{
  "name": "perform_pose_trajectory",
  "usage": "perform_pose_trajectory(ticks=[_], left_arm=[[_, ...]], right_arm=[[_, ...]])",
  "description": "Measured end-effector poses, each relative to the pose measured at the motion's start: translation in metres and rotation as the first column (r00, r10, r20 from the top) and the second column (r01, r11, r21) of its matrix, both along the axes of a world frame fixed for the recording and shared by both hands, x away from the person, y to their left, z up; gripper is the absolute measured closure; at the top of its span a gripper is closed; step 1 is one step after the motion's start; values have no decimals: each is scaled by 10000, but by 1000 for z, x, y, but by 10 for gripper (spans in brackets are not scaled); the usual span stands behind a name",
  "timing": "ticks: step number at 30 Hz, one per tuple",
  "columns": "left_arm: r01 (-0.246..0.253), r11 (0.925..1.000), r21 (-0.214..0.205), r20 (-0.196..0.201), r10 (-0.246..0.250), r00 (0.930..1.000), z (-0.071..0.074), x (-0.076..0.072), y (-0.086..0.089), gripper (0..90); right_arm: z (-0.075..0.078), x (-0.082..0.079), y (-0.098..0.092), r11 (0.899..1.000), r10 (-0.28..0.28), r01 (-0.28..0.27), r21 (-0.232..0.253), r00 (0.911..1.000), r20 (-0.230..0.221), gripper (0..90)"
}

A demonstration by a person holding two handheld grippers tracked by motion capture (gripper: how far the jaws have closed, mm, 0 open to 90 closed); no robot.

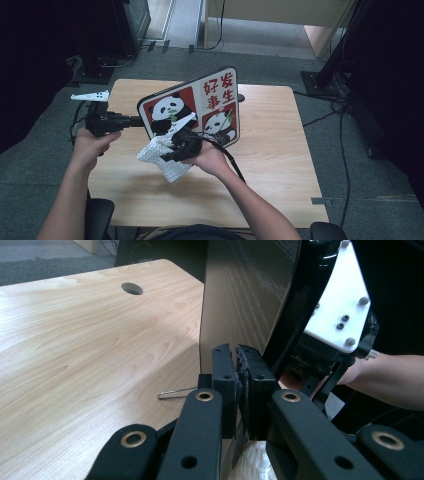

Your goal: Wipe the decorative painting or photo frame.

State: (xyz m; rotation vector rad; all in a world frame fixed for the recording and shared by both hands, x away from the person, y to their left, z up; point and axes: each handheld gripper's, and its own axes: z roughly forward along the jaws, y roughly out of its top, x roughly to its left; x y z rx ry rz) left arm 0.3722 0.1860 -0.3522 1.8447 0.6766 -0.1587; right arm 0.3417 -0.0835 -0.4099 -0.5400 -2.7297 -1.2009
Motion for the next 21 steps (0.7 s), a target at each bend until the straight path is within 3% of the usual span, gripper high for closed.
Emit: perform_pose_trajectory(ticks=[21], left_arm=[[20,10000,24,-27,-20,10000,-2,1,1,861]], right_arm=[[-32,-7,-2,9995,-6,-4,-322,9996,-290,782]])
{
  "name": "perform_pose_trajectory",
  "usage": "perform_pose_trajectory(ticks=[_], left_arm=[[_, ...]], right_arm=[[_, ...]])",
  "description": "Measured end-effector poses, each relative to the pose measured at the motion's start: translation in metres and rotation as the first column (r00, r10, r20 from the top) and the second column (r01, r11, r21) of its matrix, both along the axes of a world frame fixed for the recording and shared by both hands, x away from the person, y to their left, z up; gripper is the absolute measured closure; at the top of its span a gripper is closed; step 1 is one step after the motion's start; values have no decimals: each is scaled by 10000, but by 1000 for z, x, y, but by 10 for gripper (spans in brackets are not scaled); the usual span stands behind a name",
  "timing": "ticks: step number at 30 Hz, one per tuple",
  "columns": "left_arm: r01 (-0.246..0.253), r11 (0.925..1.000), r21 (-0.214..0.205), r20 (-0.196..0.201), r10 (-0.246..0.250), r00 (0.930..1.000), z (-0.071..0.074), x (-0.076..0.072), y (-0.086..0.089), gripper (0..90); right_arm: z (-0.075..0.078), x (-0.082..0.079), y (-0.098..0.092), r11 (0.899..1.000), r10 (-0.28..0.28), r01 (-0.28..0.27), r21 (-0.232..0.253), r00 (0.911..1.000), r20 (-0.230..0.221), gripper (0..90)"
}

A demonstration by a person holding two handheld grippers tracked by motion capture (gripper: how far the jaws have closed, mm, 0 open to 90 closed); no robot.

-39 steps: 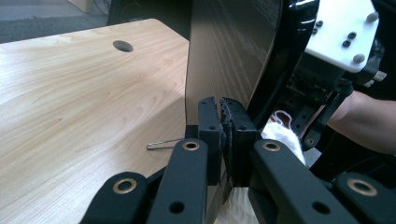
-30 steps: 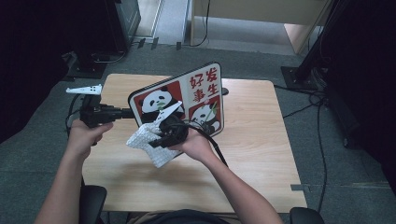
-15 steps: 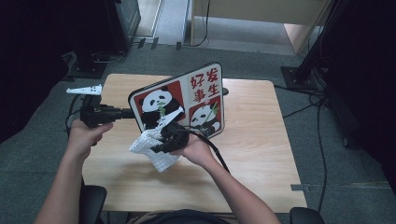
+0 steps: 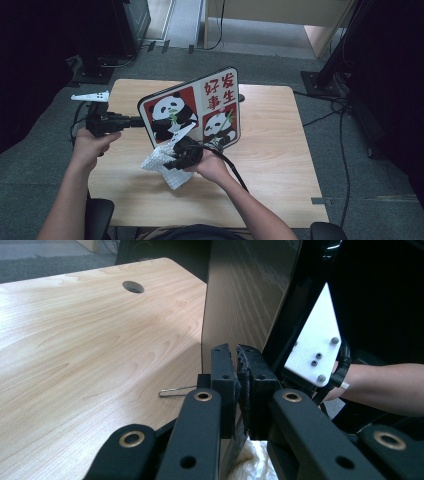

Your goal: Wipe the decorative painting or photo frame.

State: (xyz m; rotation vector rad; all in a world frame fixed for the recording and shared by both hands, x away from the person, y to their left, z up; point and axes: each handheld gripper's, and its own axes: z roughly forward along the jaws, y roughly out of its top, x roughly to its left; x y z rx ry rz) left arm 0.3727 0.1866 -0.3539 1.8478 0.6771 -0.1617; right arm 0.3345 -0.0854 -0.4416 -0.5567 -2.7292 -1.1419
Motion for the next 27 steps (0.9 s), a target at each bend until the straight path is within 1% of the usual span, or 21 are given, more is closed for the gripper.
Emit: perform_pose_trajectory(ticks=[2,6,12,19,24,27], left_arm=[[-15,10000,-27,-16,15,10000,0,0,0,855],[10,10000,44,-47,-9,10000,-1,0,-1,856],[21,10000,32,-78,-21,10000,-1,1,-1,854],[33,10000,29,-127,-33,9999,-3,2,0,846],[26,10000,42,-145,-26,9999,-3,2,0,837],[12,10000,85,-166,-10,9999,-4,3,0,820]], right_arm=[[-4,-1,-1,10000,12,-12,-44,10000,-36,782],[-10,-1,-3,9999,-52,51,-87,9998,-174,782],[-19,-3,-4,9999,-106,101,-117,9990,-440,783],[-28,-4,-6,9997,-145,133,-218,9983,-560,782],[-30,-4,-7,9997,-149,135,-217,9977,-654,782],[-26,-6,-6,9997,-125,114,-212,9983,-564,782]])
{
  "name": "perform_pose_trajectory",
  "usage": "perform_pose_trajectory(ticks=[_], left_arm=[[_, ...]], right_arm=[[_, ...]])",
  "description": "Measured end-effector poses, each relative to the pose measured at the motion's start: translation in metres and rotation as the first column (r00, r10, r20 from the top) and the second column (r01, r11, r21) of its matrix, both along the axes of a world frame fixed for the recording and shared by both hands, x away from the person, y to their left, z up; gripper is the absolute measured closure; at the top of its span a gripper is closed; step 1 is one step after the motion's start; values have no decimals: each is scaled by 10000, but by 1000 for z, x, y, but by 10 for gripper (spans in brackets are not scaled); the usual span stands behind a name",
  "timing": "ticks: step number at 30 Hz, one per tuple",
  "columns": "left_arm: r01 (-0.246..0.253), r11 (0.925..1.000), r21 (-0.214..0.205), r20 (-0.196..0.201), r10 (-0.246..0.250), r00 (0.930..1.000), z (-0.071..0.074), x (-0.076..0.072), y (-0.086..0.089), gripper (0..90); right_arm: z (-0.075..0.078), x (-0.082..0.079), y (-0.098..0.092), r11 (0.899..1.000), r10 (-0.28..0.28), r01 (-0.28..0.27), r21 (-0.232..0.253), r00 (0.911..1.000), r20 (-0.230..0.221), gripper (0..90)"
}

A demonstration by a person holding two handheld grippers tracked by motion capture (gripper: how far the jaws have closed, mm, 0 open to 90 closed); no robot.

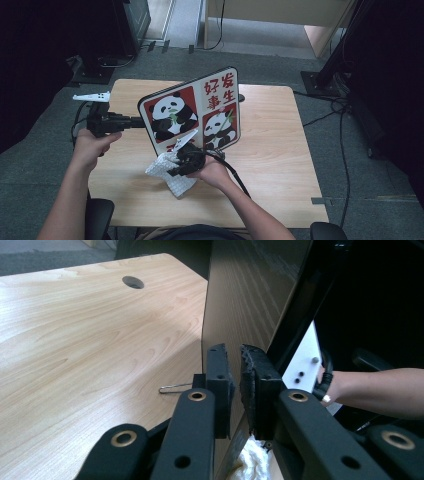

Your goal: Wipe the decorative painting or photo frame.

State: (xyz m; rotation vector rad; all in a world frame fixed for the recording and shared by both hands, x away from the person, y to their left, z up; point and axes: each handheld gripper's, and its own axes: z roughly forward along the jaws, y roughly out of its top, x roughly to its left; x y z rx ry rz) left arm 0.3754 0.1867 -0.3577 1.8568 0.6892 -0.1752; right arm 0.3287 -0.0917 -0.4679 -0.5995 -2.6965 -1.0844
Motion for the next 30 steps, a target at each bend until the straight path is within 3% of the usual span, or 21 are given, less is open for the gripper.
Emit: perform_pose_trajectory(ticks=[7,17,30], left_arm=[[-99,9998,180,-15,99,10000,-1,0,1,769],[-529,9980,352,309,518,9982,-1,0,5,565],[-638,9975,303,193,632,9978,0,-1,12,418]], right_arm=[[20,-5,0,9998,180,-180,78,9998,44,786],[53,-11,7,9988,424,-430,230,9988,241,786],[94,-9,16,9967,625,-660,467,9953,737,785]])
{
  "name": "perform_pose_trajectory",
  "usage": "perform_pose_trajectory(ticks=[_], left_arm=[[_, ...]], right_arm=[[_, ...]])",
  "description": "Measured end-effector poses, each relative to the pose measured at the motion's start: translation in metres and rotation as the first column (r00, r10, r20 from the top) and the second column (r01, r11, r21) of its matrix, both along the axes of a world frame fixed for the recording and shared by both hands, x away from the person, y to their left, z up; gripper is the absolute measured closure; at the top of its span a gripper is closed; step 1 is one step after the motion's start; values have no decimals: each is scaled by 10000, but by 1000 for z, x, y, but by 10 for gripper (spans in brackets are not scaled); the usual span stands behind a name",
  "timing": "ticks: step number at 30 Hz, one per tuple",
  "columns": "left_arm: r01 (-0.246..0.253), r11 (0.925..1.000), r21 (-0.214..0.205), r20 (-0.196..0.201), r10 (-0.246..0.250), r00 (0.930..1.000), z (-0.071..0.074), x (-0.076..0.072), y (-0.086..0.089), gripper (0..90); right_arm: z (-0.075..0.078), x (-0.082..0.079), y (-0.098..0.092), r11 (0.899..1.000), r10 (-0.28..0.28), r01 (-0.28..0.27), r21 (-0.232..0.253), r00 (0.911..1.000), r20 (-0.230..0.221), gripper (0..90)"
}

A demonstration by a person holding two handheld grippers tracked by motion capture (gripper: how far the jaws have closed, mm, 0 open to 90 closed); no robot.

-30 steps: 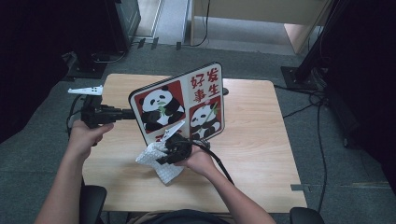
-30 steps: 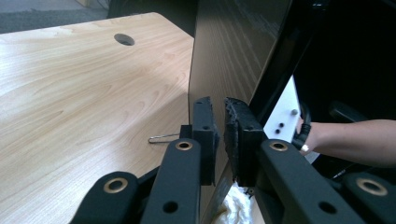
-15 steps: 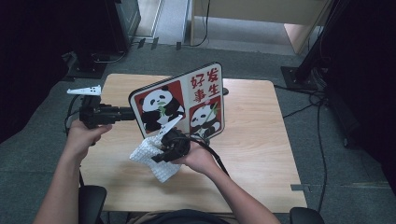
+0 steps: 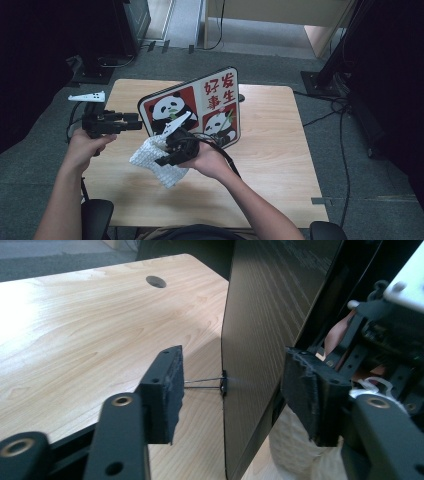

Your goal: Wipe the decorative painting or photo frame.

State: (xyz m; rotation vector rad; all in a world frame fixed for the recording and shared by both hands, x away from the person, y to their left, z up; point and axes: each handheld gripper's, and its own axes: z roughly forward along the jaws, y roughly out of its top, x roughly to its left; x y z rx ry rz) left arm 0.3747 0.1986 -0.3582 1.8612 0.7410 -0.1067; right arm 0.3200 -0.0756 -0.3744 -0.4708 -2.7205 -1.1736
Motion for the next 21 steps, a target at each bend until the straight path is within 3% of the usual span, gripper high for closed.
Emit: perform_pose_trajectory(ticks=[12,21], left_arm=[[-229,9997,127,194,227,9996,6,-7,9,413],[-463,9989,27,209,462,9987,8,-13,19,416]], right_arm=[[33,1,19,9982,597,-593,-76,9964,596,784],[49,6,32,9960,884,-890,75,9942,605,783]])
